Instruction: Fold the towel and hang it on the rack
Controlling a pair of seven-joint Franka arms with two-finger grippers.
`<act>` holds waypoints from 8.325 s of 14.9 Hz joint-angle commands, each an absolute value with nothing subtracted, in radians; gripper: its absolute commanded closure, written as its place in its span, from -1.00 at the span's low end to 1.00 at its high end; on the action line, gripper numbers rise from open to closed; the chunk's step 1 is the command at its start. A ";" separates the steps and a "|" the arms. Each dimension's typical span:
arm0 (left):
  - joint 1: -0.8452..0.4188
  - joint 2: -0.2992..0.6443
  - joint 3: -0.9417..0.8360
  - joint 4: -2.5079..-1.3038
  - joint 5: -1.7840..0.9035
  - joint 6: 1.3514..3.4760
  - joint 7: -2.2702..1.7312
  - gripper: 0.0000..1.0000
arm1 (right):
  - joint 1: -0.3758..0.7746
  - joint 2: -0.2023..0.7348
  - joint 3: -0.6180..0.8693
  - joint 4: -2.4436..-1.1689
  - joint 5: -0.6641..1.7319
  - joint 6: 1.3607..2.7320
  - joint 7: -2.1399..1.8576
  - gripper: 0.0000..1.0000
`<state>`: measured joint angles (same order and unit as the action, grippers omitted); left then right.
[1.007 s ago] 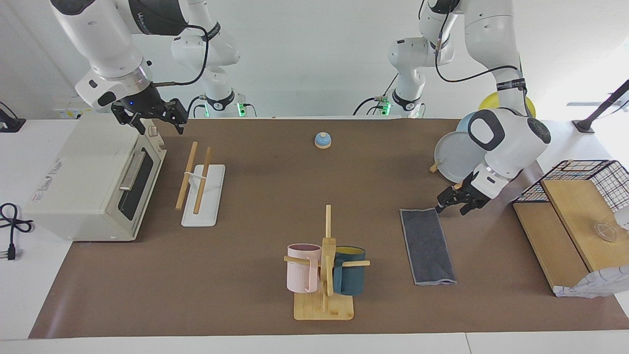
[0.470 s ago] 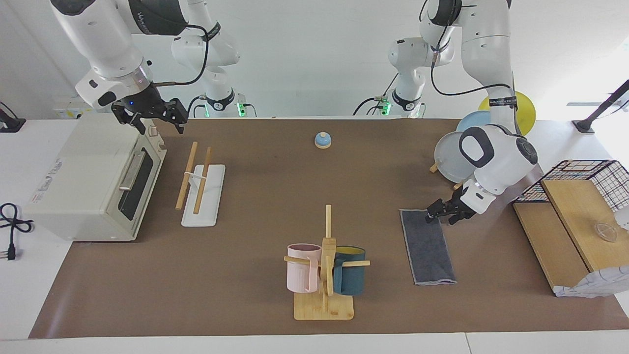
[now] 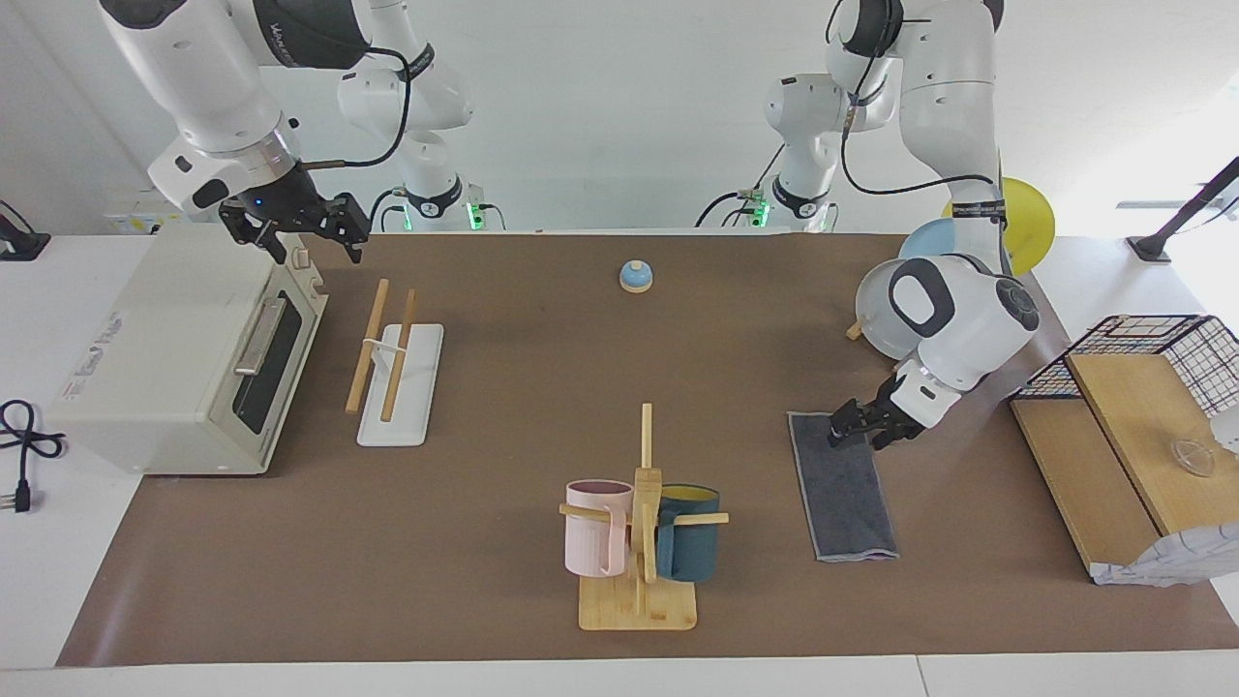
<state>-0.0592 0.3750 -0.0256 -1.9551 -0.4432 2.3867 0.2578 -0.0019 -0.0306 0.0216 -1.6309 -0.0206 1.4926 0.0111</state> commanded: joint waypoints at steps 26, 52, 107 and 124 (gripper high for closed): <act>-0.061 0.420 -0.014 -1.789 -0.463 2.249 0.166 1.00 | -0.008 -0.063 0.028 -1.669 0.005 1.477 -0.014 -1.00; -0.386 0.081 -0.091 -1.651 -0.451 2.092 -2.196 1.00 | 0.315 -0.141 0.028 -1.944 0.775 2.130 1.310 -1.00; -0.034 -0.057 -0.084 -1.904 -0.434 1.994 -1.015 -1.00 | 0.229 -0.041 0.021 -2.091 0.319 2.129 0.224 1.00; 0.061 -0.001 -0.083 -1.634 -0.002 1.585 -0.098 -1.00 | -0.058 -0.046 0.014 -1.997 -0.026 1.913 -0.206 1.00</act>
<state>0.0787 -0.0093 -0.0876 -1.6723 -0.0275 1.6575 -0.1460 -0.0277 -0.0383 0.0048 -1.9910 -0.0089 1.9260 -0.1768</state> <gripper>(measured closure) 0.000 0.978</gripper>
